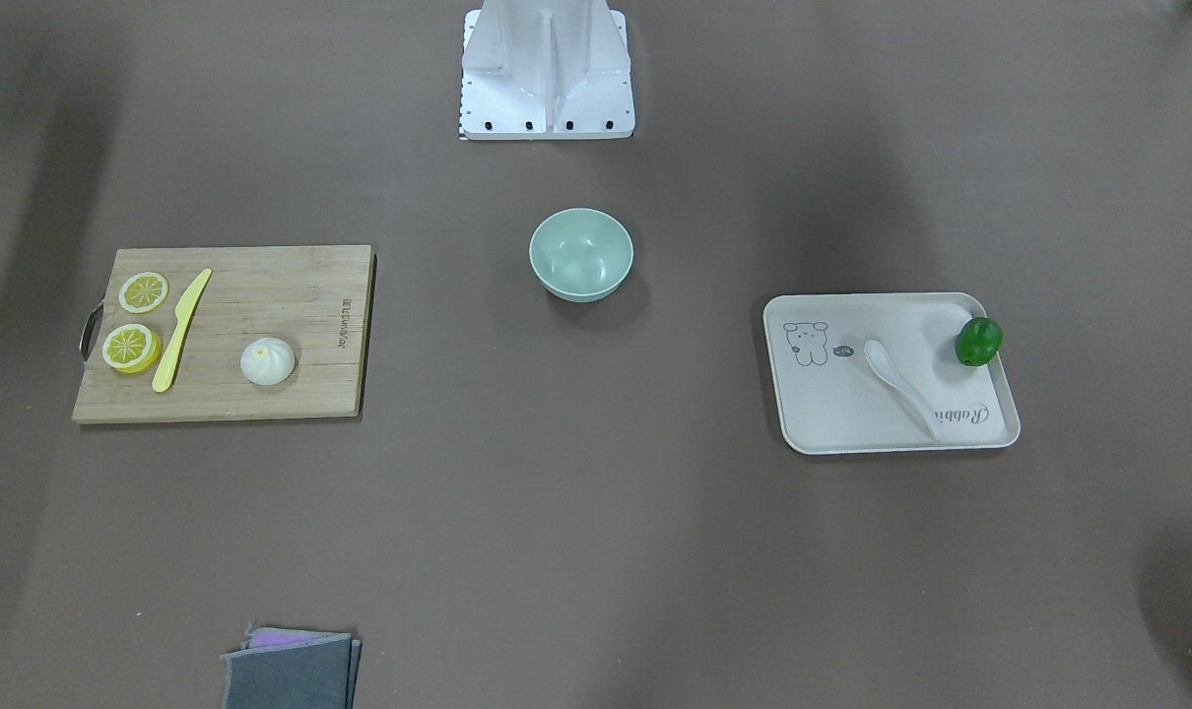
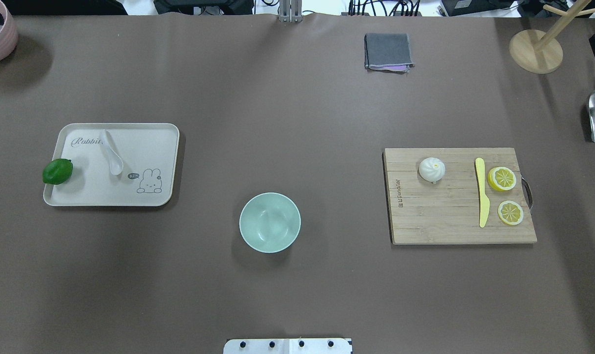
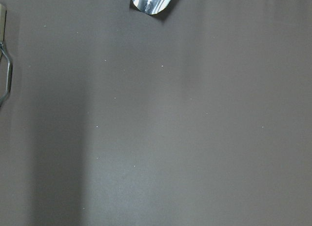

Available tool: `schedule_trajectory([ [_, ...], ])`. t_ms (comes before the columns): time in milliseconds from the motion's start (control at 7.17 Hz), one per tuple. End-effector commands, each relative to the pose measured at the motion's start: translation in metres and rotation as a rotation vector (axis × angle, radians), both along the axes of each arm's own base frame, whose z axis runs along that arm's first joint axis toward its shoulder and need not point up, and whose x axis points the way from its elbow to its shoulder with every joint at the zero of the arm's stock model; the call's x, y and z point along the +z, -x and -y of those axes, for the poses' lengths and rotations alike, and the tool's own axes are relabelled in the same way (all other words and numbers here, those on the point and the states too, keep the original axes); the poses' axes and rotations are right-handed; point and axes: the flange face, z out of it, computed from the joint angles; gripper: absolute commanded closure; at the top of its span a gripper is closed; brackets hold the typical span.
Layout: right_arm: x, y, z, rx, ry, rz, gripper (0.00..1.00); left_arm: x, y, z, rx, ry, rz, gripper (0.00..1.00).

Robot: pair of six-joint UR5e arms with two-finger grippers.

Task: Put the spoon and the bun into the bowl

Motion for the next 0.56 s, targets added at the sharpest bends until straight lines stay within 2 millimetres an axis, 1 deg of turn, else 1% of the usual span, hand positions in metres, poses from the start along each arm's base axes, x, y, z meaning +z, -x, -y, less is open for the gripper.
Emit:
schedule_trajectory([
  [0, -0.002, 0.001, 0.000, 0.000, -0.005, 0.012, 0.00, -0.002, -0.002, -0.001, 0.004, -0.004, -0.007, 0.01],
  [279, -0.002, 0.001, 0.001, 0.000, -0.011, 0.012, 0.00, -0.006, -0.002, -0.001, 0.006, -0.013, 0.001, 0.01],
  [419, -0.018, 0.002, 0.011, -0.001, -0.058, 0.040, 0.00, -0.018, -0.003, 0.008, 0.006, -0.041, -0.001, 0.01],
])
